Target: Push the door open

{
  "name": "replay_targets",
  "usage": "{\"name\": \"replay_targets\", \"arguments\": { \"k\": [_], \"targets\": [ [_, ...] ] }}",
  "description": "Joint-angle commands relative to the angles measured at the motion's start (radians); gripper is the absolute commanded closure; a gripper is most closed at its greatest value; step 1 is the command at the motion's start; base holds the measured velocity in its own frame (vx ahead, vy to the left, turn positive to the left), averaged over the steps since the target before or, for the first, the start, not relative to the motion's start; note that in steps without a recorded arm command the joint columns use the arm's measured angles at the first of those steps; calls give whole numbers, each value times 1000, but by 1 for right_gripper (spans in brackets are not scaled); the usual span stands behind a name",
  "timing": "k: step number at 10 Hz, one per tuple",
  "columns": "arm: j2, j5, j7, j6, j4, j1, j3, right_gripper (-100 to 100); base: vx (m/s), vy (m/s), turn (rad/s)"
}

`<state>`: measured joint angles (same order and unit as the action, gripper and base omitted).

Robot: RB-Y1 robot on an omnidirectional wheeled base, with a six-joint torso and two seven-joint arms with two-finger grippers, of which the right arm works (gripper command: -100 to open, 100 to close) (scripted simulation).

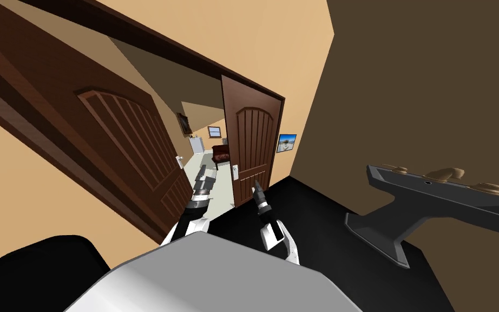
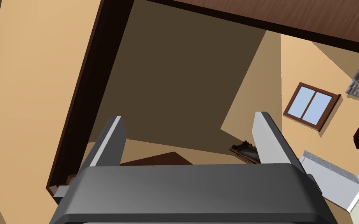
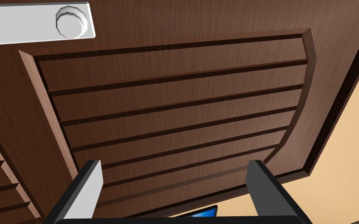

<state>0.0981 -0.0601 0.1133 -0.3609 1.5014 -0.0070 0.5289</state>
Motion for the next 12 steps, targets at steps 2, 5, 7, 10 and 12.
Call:
{"name": "replay_targets", "arguments": {
  "k": [2,5,7,10,12],
  "targets": [
    [2,-2,11,1,-56,-40,35,-100,89,74,-69],
    [5,-5,26,4,-127,-88,88,-100,86,74,-73],
    [6,-6,33,6,-160,-111,113,-100,111,94,-70],
    [7,-8,45,9,-220,-152,158,-100,110,83,-73],
    [8,-10,56,11,-272,-188,197,-100,125,98,-87]
  ]
}}
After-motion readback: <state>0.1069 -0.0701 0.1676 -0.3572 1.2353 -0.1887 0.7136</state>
